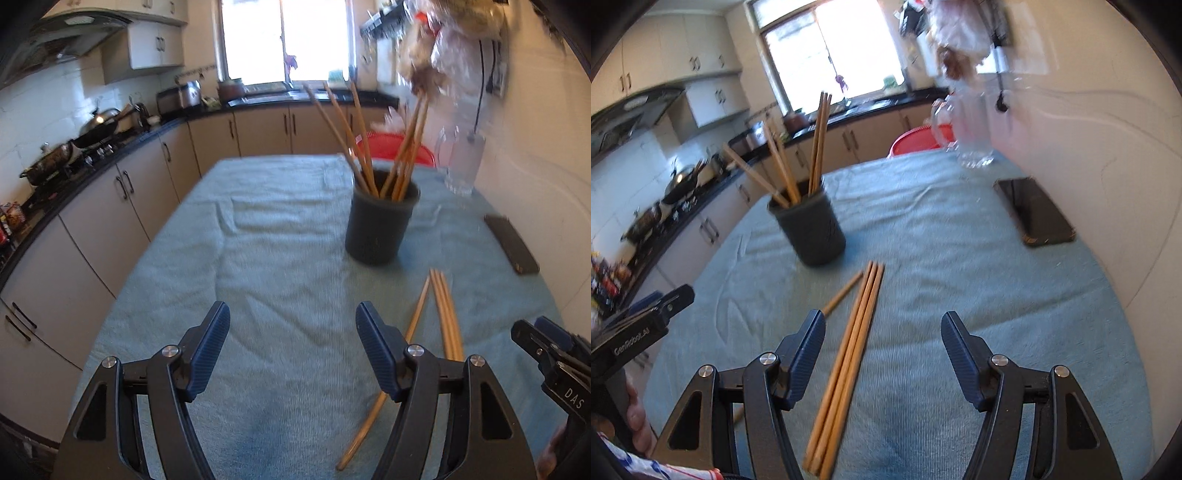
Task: Organize utensils
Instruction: 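Lower both open grippers back toward the loose chopsticks on the towel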
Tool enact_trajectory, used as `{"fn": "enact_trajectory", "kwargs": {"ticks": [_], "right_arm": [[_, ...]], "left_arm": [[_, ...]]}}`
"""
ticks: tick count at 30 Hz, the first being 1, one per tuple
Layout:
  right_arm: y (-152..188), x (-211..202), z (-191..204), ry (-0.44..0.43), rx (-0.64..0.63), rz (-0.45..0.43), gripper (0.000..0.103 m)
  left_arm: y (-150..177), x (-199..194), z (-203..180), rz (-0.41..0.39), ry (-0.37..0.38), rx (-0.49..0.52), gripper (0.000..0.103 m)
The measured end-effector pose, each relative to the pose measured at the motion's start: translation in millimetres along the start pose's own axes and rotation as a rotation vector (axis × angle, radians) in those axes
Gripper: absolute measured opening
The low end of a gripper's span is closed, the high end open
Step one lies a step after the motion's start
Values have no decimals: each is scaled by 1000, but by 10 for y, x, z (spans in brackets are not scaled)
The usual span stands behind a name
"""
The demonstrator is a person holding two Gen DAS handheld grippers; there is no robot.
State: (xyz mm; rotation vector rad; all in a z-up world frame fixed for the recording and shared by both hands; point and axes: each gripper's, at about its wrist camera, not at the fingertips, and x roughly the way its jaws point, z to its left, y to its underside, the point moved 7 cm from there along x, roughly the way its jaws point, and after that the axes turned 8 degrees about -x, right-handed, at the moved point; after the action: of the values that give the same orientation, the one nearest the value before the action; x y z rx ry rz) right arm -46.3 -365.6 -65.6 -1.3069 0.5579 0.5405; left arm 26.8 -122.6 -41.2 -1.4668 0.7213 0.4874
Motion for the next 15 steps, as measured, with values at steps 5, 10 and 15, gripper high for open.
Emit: {"fn": "enact_trajectory", "kwargs": {"ticks": [5,10,15], "right_arm": [[175,171,12,2,-39,71,69],[267,250,16,2,-54,97,69],[271,314,0,0,-69,123,69]], "left_arm": [[194,347,-193,134,71,66,69],[366,573,-533,210,149,177,59],[458,717,-807,258,164,271,53]]}}
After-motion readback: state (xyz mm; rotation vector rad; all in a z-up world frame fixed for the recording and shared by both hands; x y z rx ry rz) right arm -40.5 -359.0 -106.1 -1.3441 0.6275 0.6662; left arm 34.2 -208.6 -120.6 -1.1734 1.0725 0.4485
